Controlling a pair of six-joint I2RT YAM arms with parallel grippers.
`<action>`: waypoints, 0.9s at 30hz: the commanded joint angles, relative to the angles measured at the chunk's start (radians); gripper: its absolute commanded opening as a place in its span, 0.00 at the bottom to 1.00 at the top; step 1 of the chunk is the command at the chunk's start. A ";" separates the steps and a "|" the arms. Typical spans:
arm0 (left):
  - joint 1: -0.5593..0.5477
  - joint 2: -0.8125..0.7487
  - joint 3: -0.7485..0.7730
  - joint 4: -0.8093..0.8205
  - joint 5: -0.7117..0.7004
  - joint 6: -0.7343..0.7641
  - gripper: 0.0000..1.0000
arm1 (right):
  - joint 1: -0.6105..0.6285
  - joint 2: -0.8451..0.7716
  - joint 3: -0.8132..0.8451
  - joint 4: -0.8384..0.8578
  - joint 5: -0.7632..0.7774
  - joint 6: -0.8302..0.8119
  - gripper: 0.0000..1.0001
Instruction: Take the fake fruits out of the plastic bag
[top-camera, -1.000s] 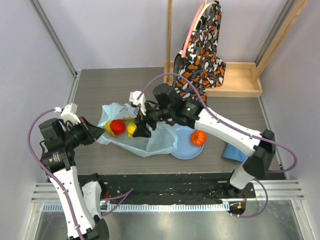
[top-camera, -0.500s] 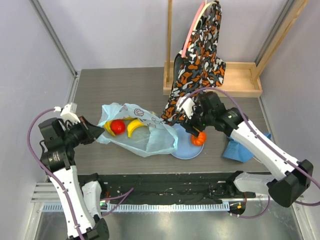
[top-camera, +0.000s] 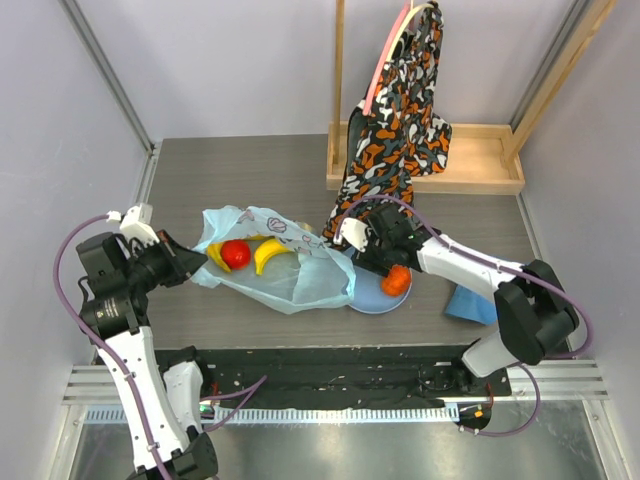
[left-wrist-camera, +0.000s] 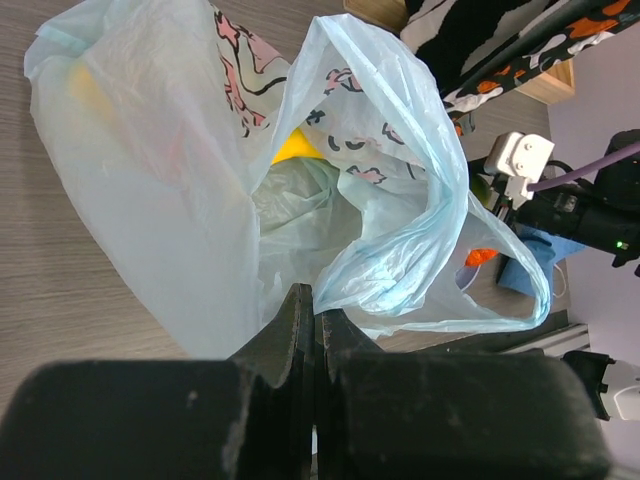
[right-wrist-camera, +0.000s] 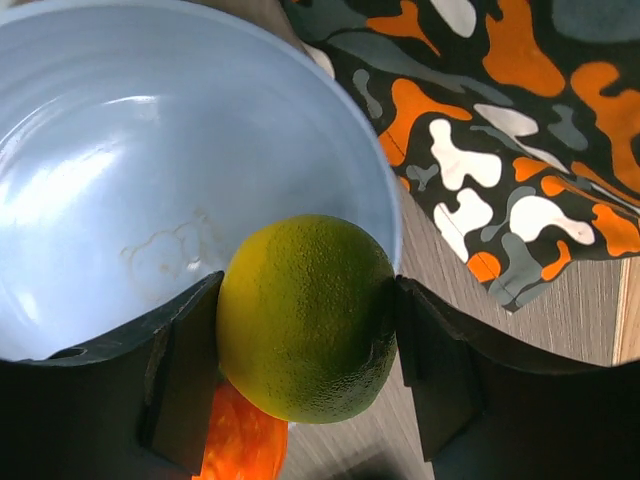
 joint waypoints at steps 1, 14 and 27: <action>0.021 -0.006 0.029 0.012 0.003 0.003 0.00 | 0.000 0.034 0.003 0.120 0.042 -0.038 0.40; 0.025 0.007 0.017 0.043 0.024 -0.011 0.00 | 0.003 0.008 -0.072 0.113 0.134 -0.053 0.66; 0.024 -0.005 -0.001 0.081 0.044 -0.032 0.00 | 0.002 -0.073 0.058 -0.182 0.097 0.084 0.80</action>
